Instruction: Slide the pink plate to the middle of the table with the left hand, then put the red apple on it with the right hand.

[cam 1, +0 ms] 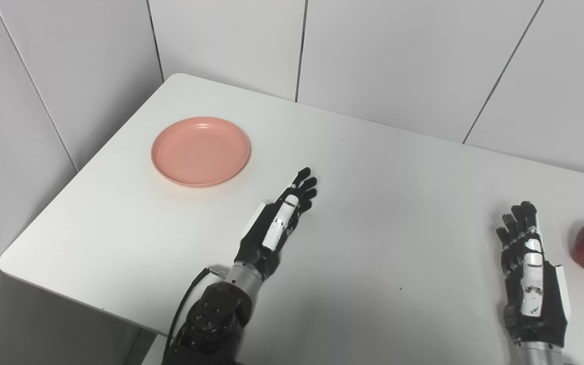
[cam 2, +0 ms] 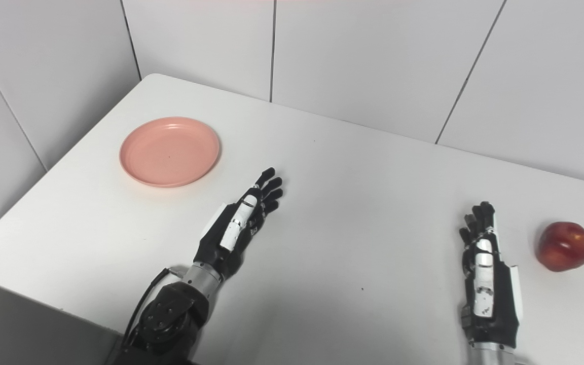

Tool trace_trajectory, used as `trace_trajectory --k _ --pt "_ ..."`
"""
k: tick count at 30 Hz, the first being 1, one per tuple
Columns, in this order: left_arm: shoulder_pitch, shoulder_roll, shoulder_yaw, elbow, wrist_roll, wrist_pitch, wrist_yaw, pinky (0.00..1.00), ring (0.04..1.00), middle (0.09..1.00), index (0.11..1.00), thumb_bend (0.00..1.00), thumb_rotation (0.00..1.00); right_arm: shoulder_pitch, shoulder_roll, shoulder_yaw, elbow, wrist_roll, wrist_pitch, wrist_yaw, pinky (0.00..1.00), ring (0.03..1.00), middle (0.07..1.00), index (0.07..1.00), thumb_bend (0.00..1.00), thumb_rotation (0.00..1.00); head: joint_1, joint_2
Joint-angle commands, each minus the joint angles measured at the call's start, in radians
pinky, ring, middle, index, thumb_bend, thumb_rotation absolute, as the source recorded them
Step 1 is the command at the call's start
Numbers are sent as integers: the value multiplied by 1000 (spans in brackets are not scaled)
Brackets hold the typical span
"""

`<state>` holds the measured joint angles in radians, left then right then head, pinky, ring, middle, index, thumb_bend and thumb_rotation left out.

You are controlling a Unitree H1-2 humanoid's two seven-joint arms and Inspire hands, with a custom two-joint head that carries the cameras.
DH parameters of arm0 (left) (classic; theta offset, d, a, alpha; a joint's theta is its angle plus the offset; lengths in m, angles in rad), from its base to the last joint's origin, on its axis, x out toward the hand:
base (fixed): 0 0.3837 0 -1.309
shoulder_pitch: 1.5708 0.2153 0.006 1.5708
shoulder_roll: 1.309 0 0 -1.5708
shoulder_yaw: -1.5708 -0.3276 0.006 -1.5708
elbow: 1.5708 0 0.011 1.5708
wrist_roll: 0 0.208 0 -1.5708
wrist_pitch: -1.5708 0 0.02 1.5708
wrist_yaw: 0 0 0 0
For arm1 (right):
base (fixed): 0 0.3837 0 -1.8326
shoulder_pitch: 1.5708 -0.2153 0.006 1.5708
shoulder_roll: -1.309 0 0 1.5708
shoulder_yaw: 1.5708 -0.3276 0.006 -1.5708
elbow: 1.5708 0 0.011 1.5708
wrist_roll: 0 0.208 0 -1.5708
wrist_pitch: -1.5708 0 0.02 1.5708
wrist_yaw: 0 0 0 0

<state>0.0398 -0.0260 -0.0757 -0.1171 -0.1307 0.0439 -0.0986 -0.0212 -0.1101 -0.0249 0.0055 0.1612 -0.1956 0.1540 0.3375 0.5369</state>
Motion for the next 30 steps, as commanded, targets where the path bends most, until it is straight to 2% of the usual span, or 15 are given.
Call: trace_trajectory --k 1,8,13,20,30 --pt "-27 19 10 -60 -14 13 -11 975 959 961 943 411 1000 43 8 -2 56 -3 -28 -1 1000 1000 1000 1000 222 1000 1 0" --pt "-68 33 39 -117 -41 47 -16 967 923 927 906 411 1000 42 8 -4 60 -1 -26 3 1000 1000 1000 1000 234 1000 2 -1" --pt "-92 41 42 -159 -46 81 -8 981 927 933 907 423 1000 40 9 -6 66 2 -31 5 1000 1000 1000 1000 239 1000 4 -3" --pt "-136 61 53 -176 -46 91 -15 975 937 945 917 401 1000 37 7 -8 74 -2 -35 6 1000 1000 1000 1000 251 1000 9 -6" --pt "-220 80 109 -235 -31 154 26 960 925 932 905 361 1000 39 7 -10 68 -2 -21 3 1000 1000 1000 1000 243 1000 15 -13"
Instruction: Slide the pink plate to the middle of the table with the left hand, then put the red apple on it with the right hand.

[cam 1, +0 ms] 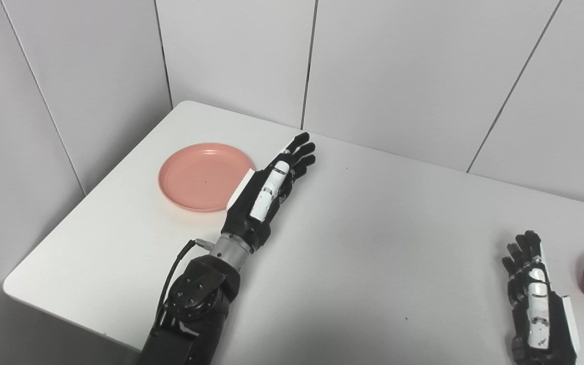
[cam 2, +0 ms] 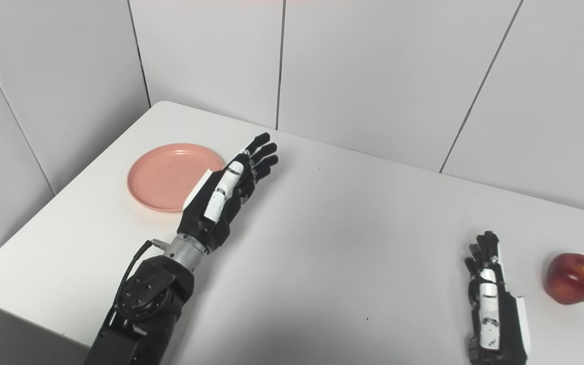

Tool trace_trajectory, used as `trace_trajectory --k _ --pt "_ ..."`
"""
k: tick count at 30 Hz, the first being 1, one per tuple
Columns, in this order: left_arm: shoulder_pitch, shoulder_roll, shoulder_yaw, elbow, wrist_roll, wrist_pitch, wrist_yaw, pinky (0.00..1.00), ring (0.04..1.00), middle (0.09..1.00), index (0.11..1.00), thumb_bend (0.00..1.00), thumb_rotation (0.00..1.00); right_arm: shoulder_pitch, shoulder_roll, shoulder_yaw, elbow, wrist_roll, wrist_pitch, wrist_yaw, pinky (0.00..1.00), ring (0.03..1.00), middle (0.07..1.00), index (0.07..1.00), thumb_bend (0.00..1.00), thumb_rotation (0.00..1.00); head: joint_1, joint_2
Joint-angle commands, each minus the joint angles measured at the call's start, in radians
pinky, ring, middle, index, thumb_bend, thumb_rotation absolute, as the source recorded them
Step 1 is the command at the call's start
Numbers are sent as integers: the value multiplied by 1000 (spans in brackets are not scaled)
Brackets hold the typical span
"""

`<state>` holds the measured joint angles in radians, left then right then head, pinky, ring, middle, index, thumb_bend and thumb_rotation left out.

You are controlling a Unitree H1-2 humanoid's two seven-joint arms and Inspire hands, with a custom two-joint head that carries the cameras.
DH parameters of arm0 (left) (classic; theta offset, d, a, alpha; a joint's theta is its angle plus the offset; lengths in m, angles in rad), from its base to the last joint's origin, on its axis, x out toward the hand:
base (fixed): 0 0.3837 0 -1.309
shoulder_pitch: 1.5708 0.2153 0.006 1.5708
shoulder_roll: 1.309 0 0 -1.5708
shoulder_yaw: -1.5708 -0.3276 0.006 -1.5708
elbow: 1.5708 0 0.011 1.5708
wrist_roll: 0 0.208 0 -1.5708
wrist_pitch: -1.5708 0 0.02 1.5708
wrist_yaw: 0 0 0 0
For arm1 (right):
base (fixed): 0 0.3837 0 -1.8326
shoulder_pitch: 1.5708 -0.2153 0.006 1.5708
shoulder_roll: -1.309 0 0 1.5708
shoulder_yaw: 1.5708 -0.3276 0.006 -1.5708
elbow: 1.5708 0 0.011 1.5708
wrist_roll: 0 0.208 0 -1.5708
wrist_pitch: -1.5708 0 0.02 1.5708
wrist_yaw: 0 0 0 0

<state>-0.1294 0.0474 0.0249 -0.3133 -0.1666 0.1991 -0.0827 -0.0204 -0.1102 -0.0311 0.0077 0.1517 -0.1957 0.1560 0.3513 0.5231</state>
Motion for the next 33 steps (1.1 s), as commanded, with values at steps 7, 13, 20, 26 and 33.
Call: trace_trajectory --k 7,13,20,26,33 --pt "-119 60 65 -44 -13 25 11 960 934 934 910 363 1000 36 7 -5 72 12 -28 4 1000 1000 1000 1000 222 1000 5 -1" --pt "-154 95 115 -29 -27 34 17 952 930 932 901 370 1000 37 6 -6 71 16 -27 6 1000 1000 1000 1000 214 1000 10 -1" --pt "-175 141 173 26 -47 4 18 956 930 931 896 388 1000 36 6 -8 82 22 -51 10 1000 1000 1000 1000 195 1000 14 1" --pt "-196 177 217 59 -66 5 18 958 942 938 904 426 1000 35 1 -7 89 14 -60 10 1000 1000 1000 1000 206 1000 19 1" --pt "-215 199 263 95 -84 15 38 958 945 940 904 355 1000 35 -1 -6 83 16 -54 11 1000 1000 1000 1000 210 1000 24 2"
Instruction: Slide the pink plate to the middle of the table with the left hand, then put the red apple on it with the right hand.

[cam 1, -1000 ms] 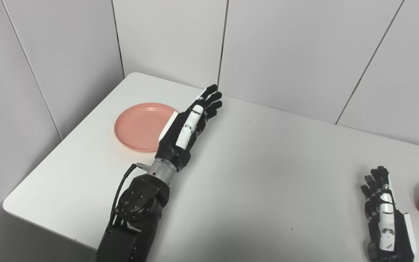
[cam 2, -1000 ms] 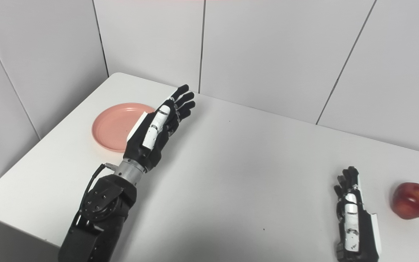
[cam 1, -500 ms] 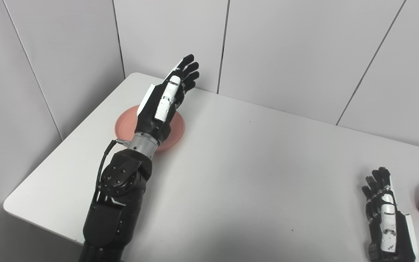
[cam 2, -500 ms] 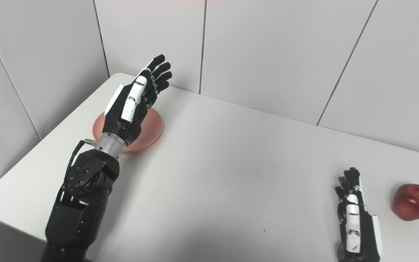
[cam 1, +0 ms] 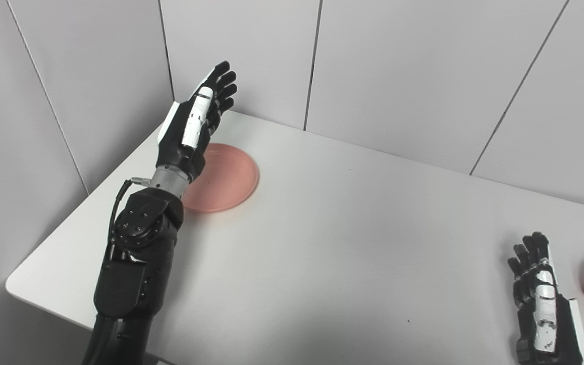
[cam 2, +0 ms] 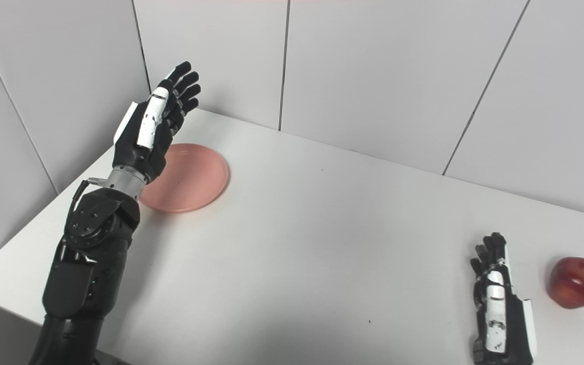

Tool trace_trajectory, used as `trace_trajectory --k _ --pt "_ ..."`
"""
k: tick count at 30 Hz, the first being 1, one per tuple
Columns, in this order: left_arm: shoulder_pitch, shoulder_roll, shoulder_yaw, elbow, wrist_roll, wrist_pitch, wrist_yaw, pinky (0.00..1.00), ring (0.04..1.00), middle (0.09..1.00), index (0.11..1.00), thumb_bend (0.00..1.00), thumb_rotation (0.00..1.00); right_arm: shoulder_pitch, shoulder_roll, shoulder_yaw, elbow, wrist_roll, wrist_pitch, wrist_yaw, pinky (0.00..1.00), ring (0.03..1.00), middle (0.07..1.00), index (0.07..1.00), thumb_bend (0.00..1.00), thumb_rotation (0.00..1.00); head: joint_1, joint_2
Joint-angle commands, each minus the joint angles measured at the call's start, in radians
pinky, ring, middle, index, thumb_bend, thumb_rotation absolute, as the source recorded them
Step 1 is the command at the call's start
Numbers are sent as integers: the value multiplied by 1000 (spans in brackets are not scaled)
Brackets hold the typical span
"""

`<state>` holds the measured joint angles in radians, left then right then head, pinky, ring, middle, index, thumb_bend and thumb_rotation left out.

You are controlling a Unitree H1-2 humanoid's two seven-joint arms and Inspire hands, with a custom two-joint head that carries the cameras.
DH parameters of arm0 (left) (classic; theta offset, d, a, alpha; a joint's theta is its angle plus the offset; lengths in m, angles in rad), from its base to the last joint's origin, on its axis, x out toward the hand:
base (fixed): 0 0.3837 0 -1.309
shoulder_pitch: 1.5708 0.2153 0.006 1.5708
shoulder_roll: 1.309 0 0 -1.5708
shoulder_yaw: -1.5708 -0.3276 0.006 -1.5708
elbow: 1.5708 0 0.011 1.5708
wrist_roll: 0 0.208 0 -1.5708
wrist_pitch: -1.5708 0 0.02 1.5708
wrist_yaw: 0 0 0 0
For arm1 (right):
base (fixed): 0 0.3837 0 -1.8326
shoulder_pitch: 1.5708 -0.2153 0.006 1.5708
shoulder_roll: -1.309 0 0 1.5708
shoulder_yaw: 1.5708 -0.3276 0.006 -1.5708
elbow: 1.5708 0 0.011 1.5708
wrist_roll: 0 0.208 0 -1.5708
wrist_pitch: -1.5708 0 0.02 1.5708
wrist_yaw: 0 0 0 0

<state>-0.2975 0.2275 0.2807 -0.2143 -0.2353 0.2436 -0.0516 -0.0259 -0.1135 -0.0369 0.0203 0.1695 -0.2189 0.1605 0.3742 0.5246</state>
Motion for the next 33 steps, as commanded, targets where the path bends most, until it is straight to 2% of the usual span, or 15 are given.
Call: trace_trajectory --k 1,12,20,23,33 --pt "-48 21 11 -1 -15 -29 8 954 944 940 905 346 1000 41 2 0 70 0 -31 7 1000 1000 1000 1000 208 1000 1 1" --pt "-69 76 63 82 -51 -34 5 979 952 946 918 323 1000 43 0 1 67 7 -29 12 1000 1000 1000 1000 201 1000 6 1" --pt "-78 88 108 136 -89 -27 23 954 948 949 930 315 1000 44 -1 1 60 3 -21 8 1000 1000 1000 1000 194 1000 10 -2" --pt "-85 94 124 156 -87 -26 39 962 946 942 917 344 1000 42 1 0 61 7 -24 9 1000 1000 1000 1000 181 1000 11 -2" --pt "-100 128 149 214 -93 -16 61 964 942 935 904 331 1000 44 -1 -1 64 4 -25 8 1000 1000 1000 1000 180 1000 17 -3"
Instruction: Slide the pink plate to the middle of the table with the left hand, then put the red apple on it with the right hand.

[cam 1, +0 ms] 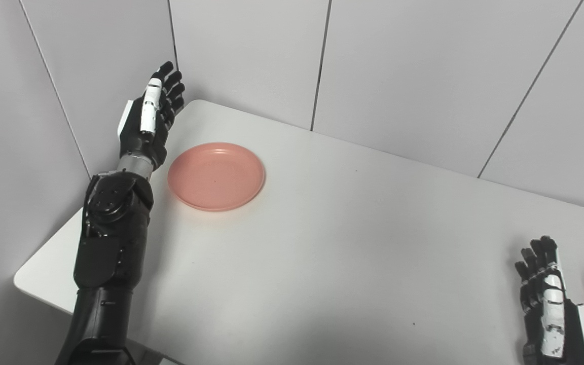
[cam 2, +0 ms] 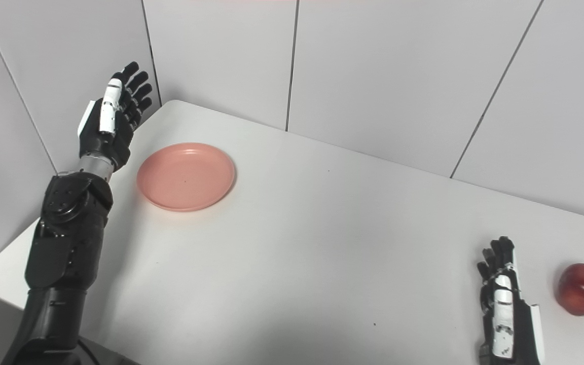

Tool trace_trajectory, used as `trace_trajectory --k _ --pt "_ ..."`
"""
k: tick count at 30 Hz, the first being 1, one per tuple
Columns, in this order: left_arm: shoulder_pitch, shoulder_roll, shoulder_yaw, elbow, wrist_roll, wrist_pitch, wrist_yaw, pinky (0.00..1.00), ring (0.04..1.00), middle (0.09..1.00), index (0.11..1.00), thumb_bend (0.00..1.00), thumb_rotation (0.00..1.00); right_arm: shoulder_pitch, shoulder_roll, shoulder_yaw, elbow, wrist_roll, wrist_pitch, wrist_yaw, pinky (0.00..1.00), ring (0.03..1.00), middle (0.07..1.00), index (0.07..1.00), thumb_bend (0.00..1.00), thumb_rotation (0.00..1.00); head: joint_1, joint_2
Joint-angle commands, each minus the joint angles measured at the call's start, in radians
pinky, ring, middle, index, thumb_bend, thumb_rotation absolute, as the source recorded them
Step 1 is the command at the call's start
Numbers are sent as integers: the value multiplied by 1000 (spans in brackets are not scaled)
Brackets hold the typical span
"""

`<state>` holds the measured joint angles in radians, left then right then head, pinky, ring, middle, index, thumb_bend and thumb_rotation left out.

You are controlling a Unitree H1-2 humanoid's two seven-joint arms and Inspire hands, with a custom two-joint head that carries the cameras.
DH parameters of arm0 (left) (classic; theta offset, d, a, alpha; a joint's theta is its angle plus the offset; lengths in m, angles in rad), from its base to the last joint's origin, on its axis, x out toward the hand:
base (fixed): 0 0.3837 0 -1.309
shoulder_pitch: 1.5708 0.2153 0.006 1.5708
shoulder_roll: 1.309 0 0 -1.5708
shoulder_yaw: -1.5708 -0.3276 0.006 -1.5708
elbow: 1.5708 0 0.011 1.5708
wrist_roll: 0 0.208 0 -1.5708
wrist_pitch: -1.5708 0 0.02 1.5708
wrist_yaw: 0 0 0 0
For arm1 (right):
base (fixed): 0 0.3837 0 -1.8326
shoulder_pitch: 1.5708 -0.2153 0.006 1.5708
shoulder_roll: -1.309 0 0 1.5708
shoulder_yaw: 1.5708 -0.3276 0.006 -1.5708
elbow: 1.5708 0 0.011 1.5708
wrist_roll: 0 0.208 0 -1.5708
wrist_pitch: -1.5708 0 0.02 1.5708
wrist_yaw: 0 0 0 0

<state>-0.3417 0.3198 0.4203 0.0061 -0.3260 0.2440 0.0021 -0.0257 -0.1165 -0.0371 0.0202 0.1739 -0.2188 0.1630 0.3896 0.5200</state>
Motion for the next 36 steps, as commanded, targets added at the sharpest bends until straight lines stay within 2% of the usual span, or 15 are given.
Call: trace_trajectory --k 1,11,22,36 --pt "-58 39 11 6 -3 -18 8 962 939 932 903 332 1000 44 2 -1 64 3 -24 8 1000 1000 1000 1000 178 1000 2 1" --pt "-67 55 55 140 -56 -54 -13 973 946 936 911 326 1000 43 -4 -1 66 -3 -25 8 1000 1000 1000 1000 178 1000 2 0" --pt "-74 41 87 174 -96 -44 1 958 930 920 900 303 1000 49 -1 0 46 1 -7 3 1000 1000 1000 1000 172 1000 2 5" --pt "-67 40 97 244 -108 -61 -5 948 935 923 897 319 1000 55 -3 -1 34 2 -1 3 1000 1000 1000 1000 177 1000 4 9"
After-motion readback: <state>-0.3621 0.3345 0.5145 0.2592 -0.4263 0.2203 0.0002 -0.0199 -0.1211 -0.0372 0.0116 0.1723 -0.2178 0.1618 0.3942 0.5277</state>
